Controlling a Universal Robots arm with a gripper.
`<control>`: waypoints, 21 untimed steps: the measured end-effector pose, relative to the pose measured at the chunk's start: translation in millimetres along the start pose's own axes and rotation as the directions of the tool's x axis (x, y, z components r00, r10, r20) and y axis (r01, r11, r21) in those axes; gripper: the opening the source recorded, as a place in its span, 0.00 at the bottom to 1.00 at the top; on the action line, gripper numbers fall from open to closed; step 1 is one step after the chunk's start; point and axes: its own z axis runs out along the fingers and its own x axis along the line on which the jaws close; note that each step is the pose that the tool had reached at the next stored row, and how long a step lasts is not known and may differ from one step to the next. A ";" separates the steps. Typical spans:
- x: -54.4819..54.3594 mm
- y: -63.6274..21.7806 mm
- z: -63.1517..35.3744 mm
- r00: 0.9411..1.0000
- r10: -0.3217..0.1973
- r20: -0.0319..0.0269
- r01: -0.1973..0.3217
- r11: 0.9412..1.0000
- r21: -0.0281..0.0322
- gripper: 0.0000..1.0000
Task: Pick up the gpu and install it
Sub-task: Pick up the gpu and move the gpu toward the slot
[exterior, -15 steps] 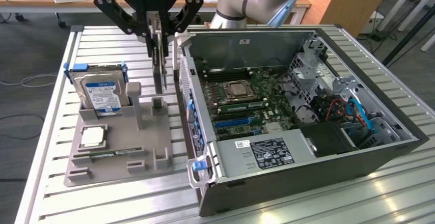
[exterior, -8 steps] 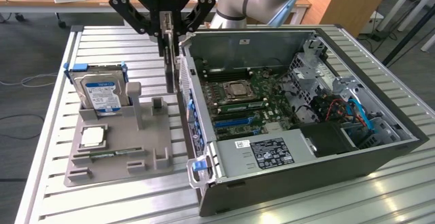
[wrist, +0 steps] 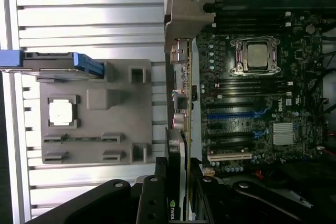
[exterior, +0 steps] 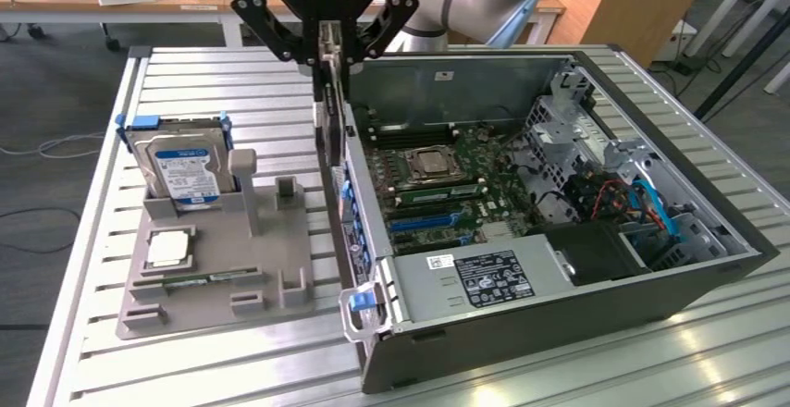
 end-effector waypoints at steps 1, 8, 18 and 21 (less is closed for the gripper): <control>-3.0 0.2 0.1 1.000 0.000 0.000 0.000 1.000 0.000 0.27; -25.2 1.6 1.3 1.000 0.000 0.000 0.000 1.000 0.000 0.27; -63.6 4.0 3.1 1.000 0.000 0.000 0.000 1.000 0.000 0.27; -75.8 4.8 3.8 1.000 0.000 0.000 0.000 1.000 0.000 0.27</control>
